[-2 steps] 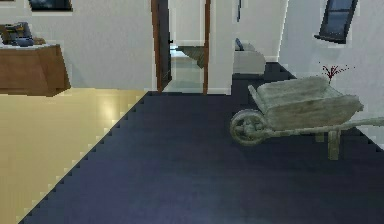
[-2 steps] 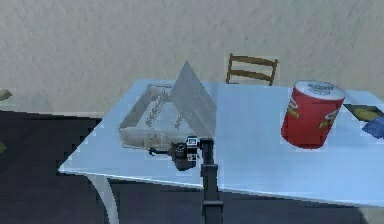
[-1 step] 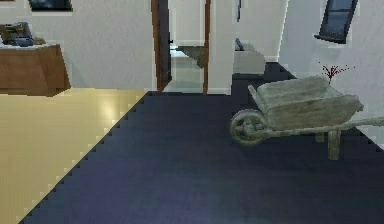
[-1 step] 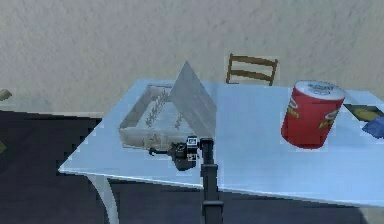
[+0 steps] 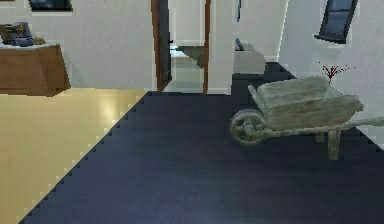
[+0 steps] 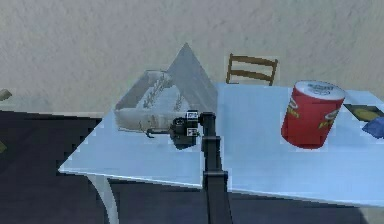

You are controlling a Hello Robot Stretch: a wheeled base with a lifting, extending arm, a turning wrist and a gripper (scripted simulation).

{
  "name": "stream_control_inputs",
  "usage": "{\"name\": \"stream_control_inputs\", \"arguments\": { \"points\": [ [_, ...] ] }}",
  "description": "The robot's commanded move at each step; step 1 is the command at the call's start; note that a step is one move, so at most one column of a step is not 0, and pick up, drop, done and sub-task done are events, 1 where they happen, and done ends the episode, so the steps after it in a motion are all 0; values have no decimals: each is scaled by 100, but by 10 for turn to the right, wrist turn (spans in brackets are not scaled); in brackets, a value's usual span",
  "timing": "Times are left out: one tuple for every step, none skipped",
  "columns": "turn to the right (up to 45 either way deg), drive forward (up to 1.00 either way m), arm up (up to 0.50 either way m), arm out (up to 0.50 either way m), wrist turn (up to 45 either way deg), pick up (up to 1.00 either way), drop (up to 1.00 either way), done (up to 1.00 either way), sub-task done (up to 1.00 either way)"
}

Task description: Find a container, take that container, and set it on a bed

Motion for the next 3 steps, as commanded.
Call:
{"name": "stream_control_inputs", "arguments": {
  "points": [
    [0,0,20,0,0,0,0,0,0],
    [0,0,0,0,-450,0,0,0,0],
    [0,0,0,0,-450,0,0,0,0]
  ]
}}
